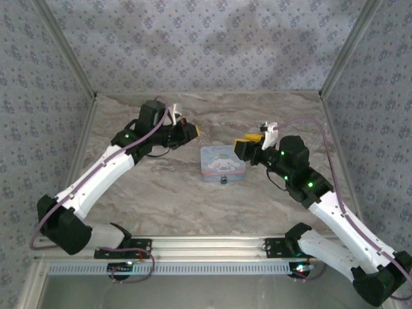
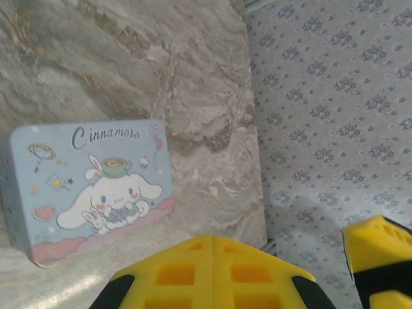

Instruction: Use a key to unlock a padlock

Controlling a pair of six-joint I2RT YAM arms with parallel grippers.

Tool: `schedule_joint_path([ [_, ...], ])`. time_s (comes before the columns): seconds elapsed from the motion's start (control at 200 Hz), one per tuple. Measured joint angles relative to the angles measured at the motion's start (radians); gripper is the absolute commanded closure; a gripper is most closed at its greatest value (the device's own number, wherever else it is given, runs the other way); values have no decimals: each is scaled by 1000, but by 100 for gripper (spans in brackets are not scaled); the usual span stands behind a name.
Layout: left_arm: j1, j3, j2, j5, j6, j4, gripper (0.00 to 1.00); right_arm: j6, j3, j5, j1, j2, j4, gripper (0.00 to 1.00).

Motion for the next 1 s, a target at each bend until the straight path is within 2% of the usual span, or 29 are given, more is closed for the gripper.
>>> schedule_joint_path([
  [0.12,-5,-49,-42,-30,44,62,100,202,-59,-150,-61,46,148,37],
  [0.26,-24,-79,-79,-50,66,150,100,415,-127,-277,-89,101,364,36],
  [0.5,-86,-95,-111,-71,70,286,100,682,-163,-368,-87,184,647,48],
  [0.764,-140,-128,-127,-79,36,414,100,723,-164,-375,-26,190,735,48],
  [0.999,-183,-132,-127,-94,20,460,100,713,-160,-371,18,201,779,54],
])
